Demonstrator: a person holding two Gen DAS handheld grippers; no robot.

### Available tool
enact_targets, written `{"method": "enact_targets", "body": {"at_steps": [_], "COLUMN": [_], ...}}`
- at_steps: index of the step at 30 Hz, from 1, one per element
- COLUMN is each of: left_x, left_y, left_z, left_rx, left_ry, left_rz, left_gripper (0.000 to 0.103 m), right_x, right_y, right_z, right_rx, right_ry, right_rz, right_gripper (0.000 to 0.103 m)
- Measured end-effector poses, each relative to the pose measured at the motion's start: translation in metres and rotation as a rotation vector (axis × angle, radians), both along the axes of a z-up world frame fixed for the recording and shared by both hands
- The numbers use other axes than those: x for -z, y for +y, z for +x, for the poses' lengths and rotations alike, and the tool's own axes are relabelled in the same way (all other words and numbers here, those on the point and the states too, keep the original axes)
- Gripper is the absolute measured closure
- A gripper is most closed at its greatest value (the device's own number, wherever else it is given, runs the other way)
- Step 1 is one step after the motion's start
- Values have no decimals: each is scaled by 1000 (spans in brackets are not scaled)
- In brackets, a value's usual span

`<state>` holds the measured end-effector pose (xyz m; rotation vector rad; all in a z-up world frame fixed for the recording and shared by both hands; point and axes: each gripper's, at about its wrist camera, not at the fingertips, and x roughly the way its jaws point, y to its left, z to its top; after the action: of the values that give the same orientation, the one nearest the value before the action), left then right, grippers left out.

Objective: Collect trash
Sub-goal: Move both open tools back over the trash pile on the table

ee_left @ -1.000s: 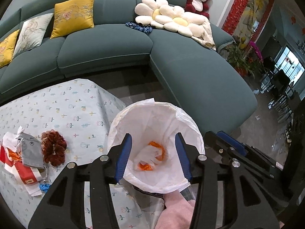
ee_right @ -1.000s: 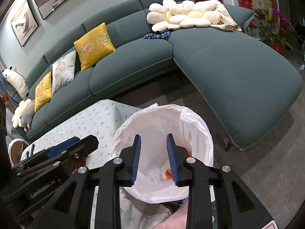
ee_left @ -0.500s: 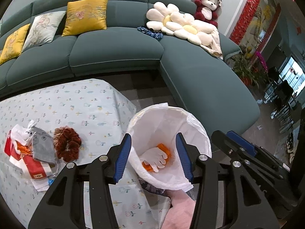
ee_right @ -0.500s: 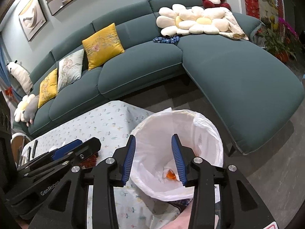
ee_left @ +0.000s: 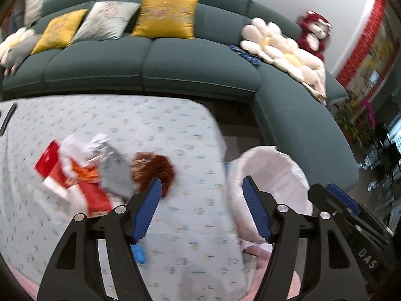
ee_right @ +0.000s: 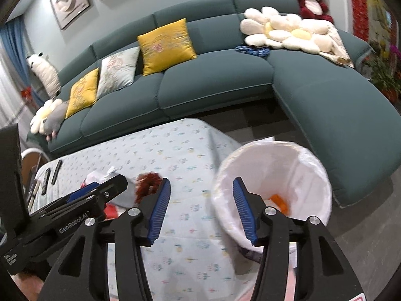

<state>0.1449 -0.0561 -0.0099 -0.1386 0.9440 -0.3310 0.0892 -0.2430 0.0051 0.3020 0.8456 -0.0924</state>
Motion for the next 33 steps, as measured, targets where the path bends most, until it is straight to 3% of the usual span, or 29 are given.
{"method": "enact_targets", "body": {"at_steps": [9, 18, 26, 33], "left_x": [18, 57, 106, 130], "left_y": [89, 165, 192, 184], "left_z": [-1, -9, -14, -4], "left_rx": [-146, -274, -289, -256], "left_ry": [35, 118, 230, 285], "left_rz": [0, 16, 34, 35], "left_gripper": [35, 31, 30, 30], "right_x": [15, 53, 106, 141], "right_y": [72, 129, 165, 176], "right_z": [12, 24, 28, 30], "right_rx": [-98, -159, -201, -222], "right_ry": [40, 125, 248, 339], "right_rz": [-3, 4, -5, -11], "right_gripper": [43, 43, 43, 43]}}
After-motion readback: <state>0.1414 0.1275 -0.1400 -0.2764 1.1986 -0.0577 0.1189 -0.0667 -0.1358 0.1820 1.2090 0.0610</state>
